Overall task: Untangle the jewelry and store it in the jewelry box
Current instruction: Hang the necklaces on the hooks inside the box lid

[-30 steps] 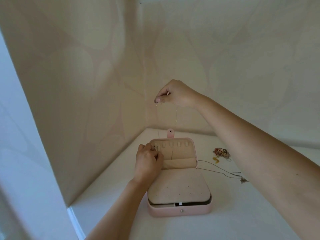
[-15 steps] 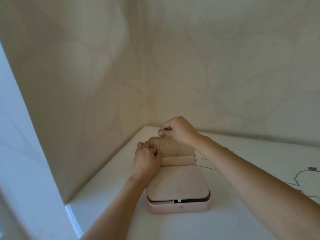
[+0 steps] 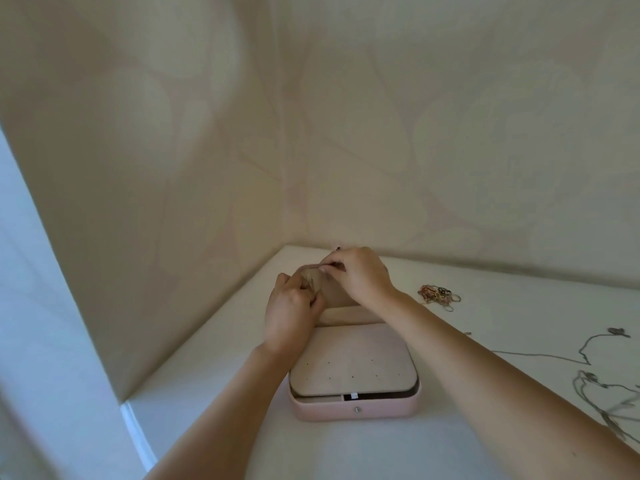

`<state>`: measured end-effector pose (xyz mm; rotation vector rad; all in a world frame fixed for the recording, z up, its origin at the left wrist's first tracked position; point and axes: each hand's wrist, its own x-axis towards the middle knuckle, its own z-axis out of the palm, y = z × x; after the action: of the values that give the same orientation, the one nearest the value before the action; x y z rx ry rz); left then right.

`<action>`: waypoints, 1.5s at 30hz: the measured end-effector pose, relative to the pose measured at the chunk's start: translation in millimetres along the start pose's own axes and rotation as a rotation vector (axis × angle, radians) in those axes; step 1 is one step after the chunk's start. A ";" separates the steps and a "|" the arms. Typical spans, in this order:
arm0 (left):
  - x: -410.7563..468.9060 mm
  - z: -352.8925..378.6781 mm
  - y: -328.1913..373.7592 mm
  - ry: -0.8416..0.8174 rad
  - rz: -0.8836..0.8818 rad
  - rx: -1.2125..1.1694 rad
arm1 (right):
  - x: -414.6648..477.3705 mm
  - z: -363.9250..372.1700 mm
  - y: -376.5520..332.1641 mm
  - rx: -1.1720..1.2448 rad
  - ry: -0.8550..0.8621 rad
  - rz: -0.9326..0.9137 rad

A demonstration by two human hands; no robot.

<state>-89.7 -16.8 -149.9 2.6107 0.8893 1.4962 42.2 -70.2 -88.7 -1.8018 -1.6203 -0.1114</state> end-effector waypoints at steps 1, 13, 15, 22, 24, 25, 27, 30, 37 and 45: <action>-0.4 1.1 -0.5 0.001 0.003 0.004 | 1.1 -0.8 0.6 0.038 -0.013 0.044; 0.6 4.9 -1.7 0.051 0.036 0.049 | 11.8 -17.8 -4.8 0.138 -0.053 0.001; 0.4 4.3 -1.5 0.060 0.053 0.049 | 13.0 -20.7 -8.9 0.112 -0.065 -0.061; -0.4 4.4 -1.7 0.077 0.060 0.050 | 21.1 -20.6 -14.3 0.040 -0.042 -0.188; -0.3 3.8 -1.6 0.080 0.061 0.043 | 21.3 -19.7 -14.2 0.030 -0.065 -0.206; -0.1 3.5 -1.4 0.078 0.060 0.038 | 20.9 -19.5 -14.8 0.026 -0.083 -0.214; 0.0 3.7 -0.7 0.073 0.054 0.033 | 20.2 -18.9 -16.3 0.015 -0.113 -0.229; 0.0 4.3 -0.7 0.072 0.043 0.049 | 21.6 -19.6 -17.2 -0.044 -0.136 -0.249; -0.2 7.4 -4.3 0.055 0.011 0.031 | 26.2 -28.3 -12.6 -0.178 -0.215 -0.283; -0.7 4.2 -1.8 0.058 0.016 -0.004 | 24.7 -31.5 -8.8 -0.255 -0.226 -0.331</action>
<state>-87.5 -14.5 -153.3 2.5901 0.8705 1.5836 51.4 -66.7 -48.9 -1.7631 -2.1417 -0.2841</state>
